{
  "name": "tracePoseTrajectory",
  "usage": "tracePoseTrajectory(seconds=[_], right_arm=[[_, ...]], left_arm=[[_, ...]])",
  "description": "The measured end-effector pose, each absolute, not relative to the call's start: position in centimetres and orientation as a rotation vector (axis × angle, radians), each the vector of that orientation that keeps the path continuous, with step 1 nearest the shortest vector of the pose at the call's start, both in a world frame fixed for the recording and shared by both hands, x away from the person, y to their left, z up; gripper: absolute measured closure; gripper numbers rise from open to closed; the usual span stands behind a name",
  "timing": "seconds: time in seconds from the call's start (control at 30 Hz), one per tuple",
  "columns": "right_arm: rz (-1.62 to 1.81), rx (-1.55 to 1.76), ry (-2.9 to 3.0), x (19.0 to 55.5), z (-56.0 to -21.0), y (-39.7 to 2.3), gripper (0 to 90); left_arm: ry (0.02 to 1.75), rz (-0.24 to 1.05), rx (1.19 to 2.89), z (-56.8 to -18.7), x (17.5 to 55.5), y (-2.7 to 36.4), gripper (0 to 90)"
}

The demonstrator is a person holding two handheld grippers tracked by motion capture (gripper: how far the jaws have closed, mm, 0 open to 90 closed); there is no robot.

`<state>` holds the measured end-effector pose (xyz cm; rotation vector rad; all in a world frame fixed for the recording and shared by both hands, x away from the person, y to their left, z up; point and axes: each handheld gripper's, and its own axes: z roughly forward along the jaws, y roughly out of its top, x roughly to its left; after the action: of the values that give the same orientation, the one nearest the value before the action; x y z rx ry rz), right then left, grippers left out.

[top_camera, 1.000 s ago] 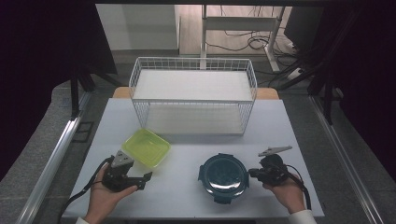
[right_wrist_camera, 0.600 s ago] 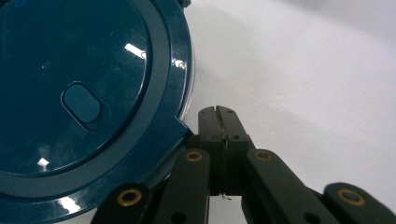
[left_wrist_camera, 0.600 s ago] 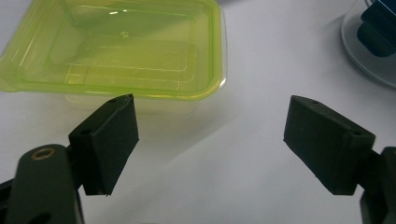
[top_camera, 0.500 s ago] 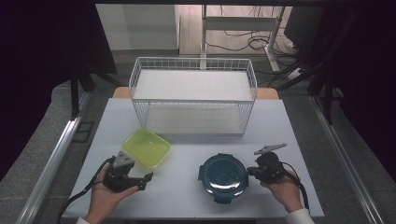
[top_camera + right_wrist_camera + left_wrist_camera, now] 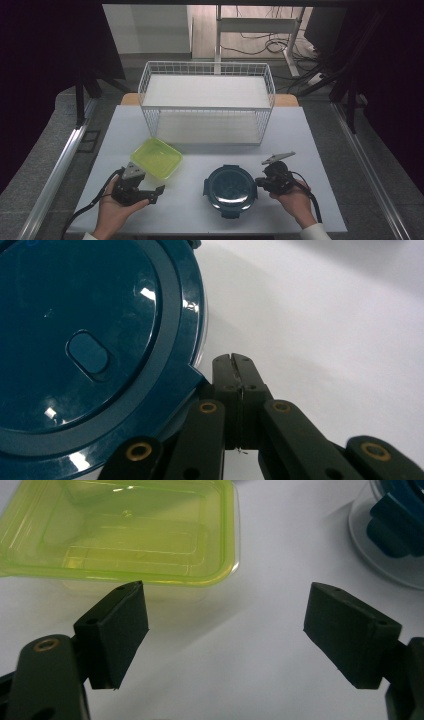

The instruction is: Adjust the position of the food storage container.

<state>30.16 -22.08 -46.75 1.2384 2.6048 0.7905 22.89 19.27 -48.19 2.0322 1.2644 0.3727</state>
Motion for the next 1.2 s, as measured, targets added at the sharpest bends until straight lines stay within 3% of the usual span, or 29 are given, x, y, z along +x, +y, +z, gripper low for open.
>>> tracePoseTrajectory(seconds=[0.77, 1.2], right_arm=[[0.814, 1.144, 2.668, 30.3, -47.1, -17.2, 89.3], [0.949, 1.172, 2.596, 30.1, -46.7, -19.3, 89.2]], left_arm=[[1.263, 0.355, 2.034, -48.3, 23.0, 19.1, 17.7], [1.256, 0.368, 2.014, -48.1, 22.8, 19.2, 17.5]])
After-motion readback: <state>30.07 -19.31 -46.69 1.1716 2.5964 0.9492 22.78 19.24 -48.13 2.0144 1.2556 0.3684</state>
